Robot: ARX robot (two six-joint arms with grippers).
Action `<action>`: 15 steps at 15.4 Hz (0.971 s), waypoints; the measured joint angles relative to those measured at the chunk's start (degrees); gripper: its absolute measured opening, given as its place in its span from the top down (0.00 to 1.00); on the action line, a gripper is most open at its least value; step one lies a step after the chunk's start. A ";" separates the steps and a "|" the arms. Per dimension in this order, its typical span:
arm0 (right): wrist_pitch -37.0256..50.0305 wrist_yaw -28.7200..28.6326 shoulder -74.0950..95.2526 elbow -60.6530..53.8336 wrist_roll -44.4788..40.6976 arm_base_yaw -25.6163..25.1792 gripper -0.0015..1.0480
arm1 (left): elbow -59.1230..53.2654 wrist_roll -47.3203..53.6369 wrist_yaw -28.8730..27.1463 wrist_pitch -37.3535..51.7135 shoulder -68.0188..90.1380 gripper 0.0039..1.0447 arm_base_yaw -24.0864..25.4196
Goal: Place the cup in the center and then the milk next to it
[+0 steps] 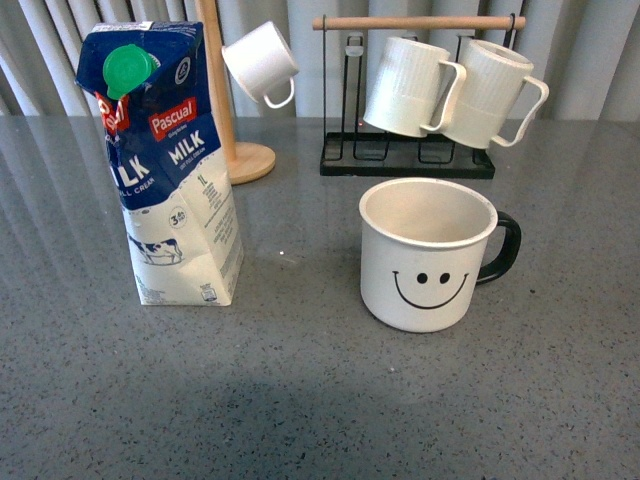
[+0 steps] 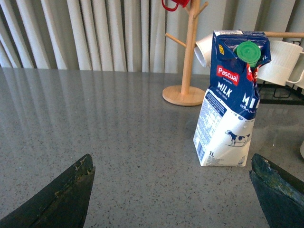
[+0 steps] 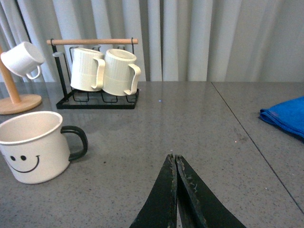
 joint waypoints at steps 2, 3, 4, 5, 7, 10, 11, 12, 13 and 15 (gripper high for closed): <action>-0.44 0.02 -0.13 0.00 0.00 0.00 0.98 | 0.00 0.00 0.00 0.02 0.00 0.06 0.00; -0.22 0.00 -0.20 0.00 0.00 0.00 0.98 | 0.00 0.00 -0.02 0.00 0.00 0.06 0.00; -0.31 0.00 -0.20 -0.02 0.00 0.00 0.98 | 0.00 0.00 -0.02 0.04 0.00 0.06 0.00; -0.33 0.00 -0.20 0.00 0.00 0.00 0.98 | 0.00 0.00 0.00 0.04 0.00 0.06 0.00; -0.33 0.00 -0.20 -0.02 -0.02 0.00 0.96 | 0.00 0.00 0.00 0.00 0.00 0.06 0.00; -0.33 0.00 -0.20 0.00 -0.02 0.00 0.59 | 0.00 0.00 0.00 0.02 0.00 0.06 0.00; -0.33 0.00 -0.20 -0.02 -0.04 0.00 0.47 | 0.00 0.00 0.00 0.02 0.00 0.06 0.00; -0.33 0.00 -0.20 -0.02 -0.02 0.00 0.35 | 0.00 0.00 0.00 0.00 0.00 0.06 0.00; -0.33 0.00 -0.20 -0.02 -0.02 0.00 0.22 | 0.00 0.00 0.00 0.02 0.00 0.06 0.00; -0.33 0.00 -0.20 -0.02 -0.02 0.00 0.05 | 0.00 0.00 0.00 0.00 0.00 0.06 0.00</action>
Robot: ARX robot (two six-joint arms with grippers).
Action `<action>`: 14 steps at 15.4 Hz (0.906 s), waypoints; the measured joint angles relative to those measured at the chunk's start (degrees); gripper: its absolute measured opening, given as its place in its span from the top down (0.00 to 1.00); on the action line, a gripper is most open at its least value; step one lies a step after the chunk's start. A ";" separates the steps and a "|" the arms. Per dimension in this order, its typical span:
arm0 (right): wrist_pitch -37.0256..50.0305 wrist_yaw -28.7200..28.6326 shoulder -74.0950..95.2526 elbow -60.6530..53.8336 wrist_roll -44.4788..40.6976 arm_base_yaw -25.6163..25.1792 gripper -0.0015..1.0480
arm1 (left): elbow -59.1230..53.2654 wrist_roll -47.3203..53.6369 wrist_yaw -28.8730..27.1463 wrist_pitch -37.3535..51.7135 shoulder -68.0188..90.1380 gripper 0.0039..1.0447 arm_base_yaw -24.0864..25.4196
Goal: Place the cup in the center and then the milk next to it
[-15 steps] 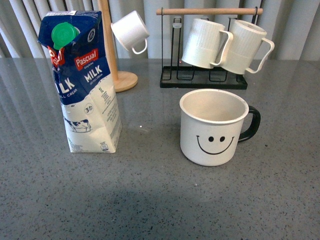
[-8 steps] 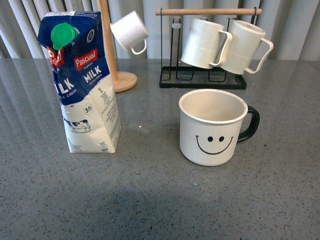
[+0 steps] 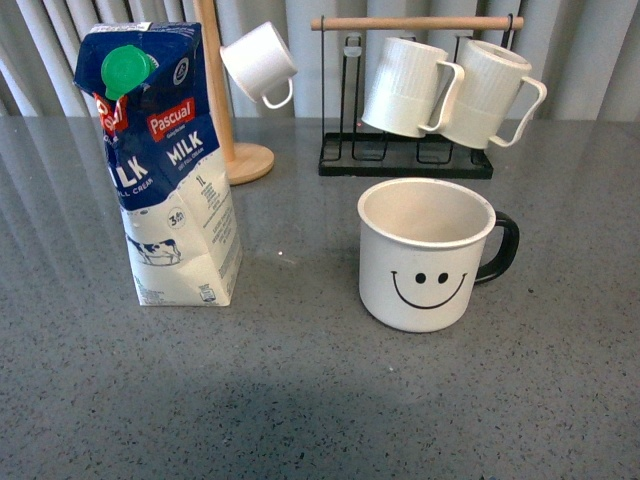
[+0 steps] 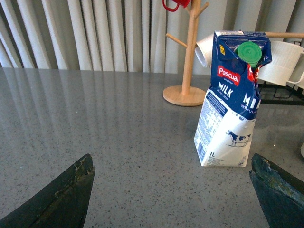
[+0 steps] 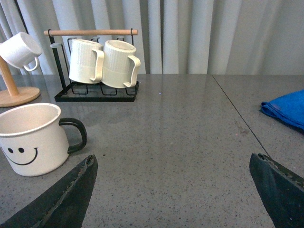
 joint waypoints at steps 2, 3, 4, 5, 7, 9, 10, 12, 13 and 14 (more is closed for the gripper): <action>0.00 0.00 0.00 0.00 0.00 0.00 0.06 | 0.00 0.00 0.00 0.02 0.00 0.06 0.00; 0.00 0.00 0.00 0.02 0.00 0.00 0.06 | 0.00 0.00 0.00 0.02 0.00 0.06 0.00; 0.00 0.00 0.00 0.00 0.00 0.00 0.06 | 0.00 0.00 0.00 0.02 0.00 0.06 0.00; 0.00 0.00 0.00 0.00 0.00 0.00 0.06 | 0.00 0.00 0.00 0.02 0.00 0.06 0.00; 0.00 0.00 0.00 0.00 0.00 0.00 0.06 | 0.00 0.00 0.00 0.02 0.00 0.06 0.00; 0.00 0.00 0.00 0.00 0.00 0.00 0.06 | 0.00 0.00 0.00 0.02 0.00 0.06 0.00; 0.00 0.00 0.00 0.00 0.00 0.00 0.06 | 1.07 -0.63 -0.57 -4.35 0.74 0.06 -0.31; 0.02 0.00 0.00 0.00 -0.02 0.00 0.06 | 6.29 -3.78 -2.80 -13.57 9.03 0.06 -3.52; -0.07 0.00 0.00 0.02 -0.02 0.00 0.06 | 6.97 -4.57 -3.06 -11.37 10.08 0.06 -5.49; -0.04 0.00 0.00 0.00 -0.02 0.00 0.06 | 8.68 -5.01 -3.08 -7.21 12.26 0.06 -7.41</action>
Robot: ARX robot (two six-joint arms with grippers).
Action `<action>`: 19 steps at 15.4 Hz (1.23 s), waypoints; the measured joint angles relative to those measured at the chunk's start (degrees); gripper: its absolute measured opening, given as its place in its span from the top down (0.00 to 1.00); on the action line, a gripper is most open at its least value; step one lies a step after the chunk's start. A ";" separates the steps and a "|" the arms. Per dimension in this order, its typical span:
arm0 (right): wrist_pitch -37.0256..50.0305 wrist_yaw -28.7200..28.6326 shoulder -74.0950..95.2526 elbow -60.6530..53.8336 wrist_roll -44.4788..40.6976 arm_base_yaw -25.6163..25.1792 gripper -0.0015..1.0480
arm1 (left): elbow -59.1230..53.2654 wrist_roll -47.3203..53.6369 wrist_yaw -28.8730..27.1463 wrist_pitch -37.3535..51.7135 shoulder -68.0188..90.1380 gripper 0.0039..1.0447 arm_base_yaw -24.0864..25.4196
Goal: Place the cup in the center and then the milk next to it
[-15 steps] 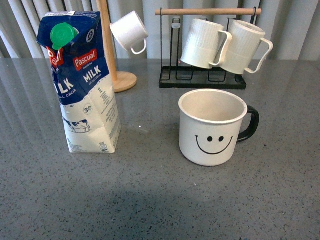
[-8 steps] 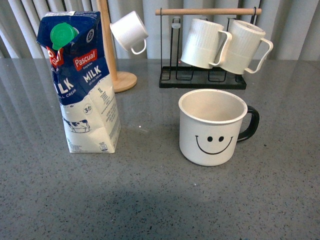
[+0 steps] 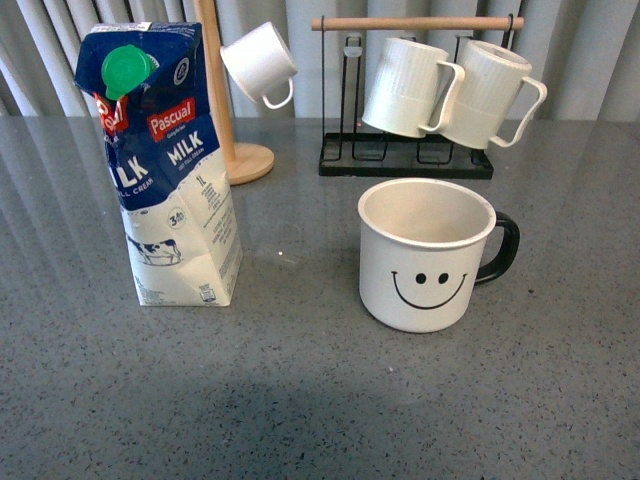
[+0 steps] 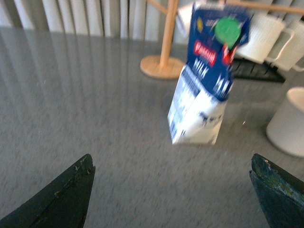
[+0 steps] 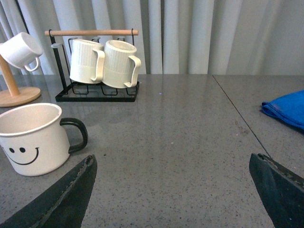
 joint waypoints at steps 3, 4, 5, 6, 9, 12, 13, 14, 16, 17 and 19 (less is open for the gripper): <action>0.02 0.00 0.00 0.02 0.00 0.00 0.06 | 4.48 -1.14 2.75 18.40 17.49 0.06 -5.01; 0.04 0.00 0.00 0.00 0.00 0.00 0.06 | 6.08 -1.29 4.09 23.74 24.22 0.06 -6.27; 0.04 0.00 0.00 0.02 0.00 0.00 0.06 | 8.63 -1.27 4.26 29.31 31.78 0.06 -7.63; 0.02 0.00 0.00 0.00 0.00 0.00 0.06 | 11.67 -1.27 5.70 33.57 38.88 0.06 -7.76; 0.04 0.00 0.00 0.02 0.00 0.00 0.06 | 18.80 -1.77 7.65 38.84 53.79 0.06 -7.23; 0.02 0.00 0.00 0.02 0.00 0.00 0.06 | 22.82 -2.54 7.02 42.56 63.71 0.06 -7.08; 0.04 0.00 0.00 0.02 0.00 0.00 0.06 | 23.63 -2.84 6.95 44.30 66.29 0.06 -7.04; 0.04 0.00 0.00 0.02 0.00 0.00 0.06 | 24.61 -2.91 6.12 45.64 69.20 0.06 -6.97; 0.02 0.00 0.00 0.02 0.00 0.00 0.06 | 25.27 -3.19 5.44 46.86 72.46 0.23 -6.67; 0.04 0.00 0.00 0.02 0.00 0.00 0.06 | 25.27 -3.34 5.44 47.08 72.70 0.33 -6.67; 0.04 0.00 0.00 0.00 0.00 0.00 0.06 | 25.42 -3.48 5.03 48.11 72.65 0.56 -6.60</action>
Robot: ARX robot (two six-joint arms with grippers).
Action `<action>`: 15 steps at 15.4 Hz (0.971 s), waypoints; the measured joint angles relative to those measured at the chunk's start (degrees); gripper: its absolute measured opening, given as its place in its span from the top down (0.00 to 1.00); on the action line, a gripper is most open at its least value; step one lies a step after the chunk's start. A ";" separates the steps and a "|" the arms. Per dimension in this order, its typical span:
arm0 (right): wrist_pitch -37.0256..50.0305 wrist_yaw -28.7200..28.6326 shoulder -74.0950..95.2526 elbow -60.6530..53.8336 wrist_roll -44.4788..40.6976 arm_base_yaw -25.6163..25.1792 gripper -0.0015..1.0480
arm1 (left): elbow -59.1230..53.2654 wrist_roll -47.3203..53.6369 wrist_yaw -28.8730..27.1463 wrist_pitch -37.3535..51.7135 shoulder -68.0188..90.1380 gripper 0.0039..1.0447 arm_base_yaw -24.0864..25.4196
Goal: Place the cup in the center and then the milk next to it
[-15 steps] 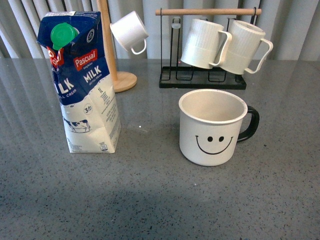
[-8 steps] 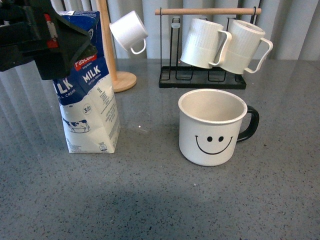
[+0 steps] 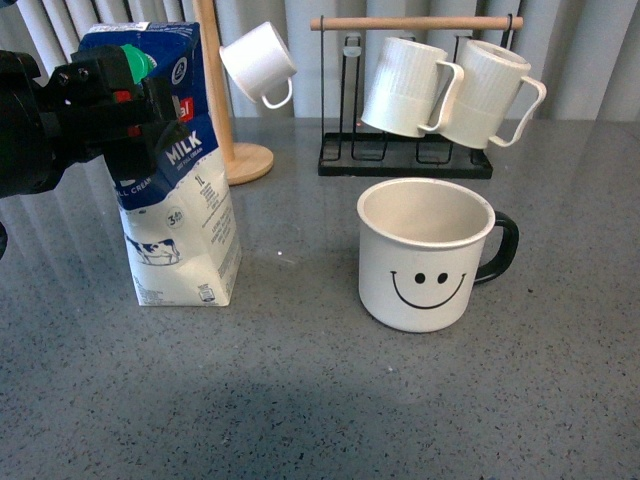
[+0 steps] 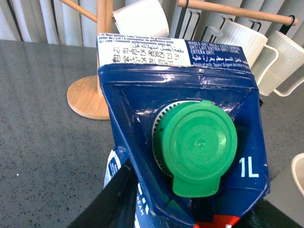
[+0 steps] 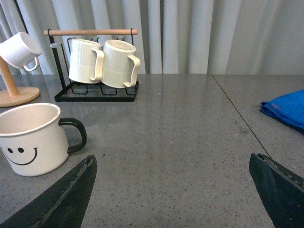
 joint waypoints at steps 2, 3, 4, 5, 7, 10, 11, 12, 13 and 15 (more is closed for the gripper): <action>-0.02 0.00 0.00 0.00 0.00 0.00 0.06 | 0.00 -0.20 -0.63 -0.17 -0.02 0.76 -0.20; 0.00 0.00 0.00 0.02 0.00 0.00 0.06 | 0.00 -0.20 -0.70 -0.35 -0.15 0.86 -0.26; -0.02 0.00 0.00 0.02 0.00 0.00 0.06 | 0.00 -0.20 -1.14 -0.81 -0.61 0.94 -0.46; 0.00 0.00 0.00 0.00 0.00 0.00 0.06 | -0.13 -0.20 -1.90 -1.73 -2.01 0.98 -1.14; 0.00 0.00 0.00 0.02 0.00 0.00 0.06 | -0.79 -0.22 -3.91 -3.26 -5.20 0.98 -2.67; 0.00 0.00 0.00 0.00 0.00 0.00 0.06 | -0.98 -0.20 -10.27 -4.76 -10.58 0.98 -7.65; 0.00 0.00 0.00 0.00 0.00 0.00 0.06 | -0.98 -0.22 -12.98 -5.20 -11.67 0.98 -10.40; 0.00 0.00 0.00 0.02 0.00 0.00 0.06 | -0.98 -0.48 -15.06 -5.62 -11.76 0.98 -12.87; -0.02 0.00 0.00 0.02 0.00 0.00 0.06 | -0.98 -1.03 -17.00 -6.43 -11.30 0.98 -15.21; 0.00 0.00 0.00 0.00 0.00 0.00 0.06 | -0.90 -2.40 -18.97 -6.38 -9.03 0.98 -17.55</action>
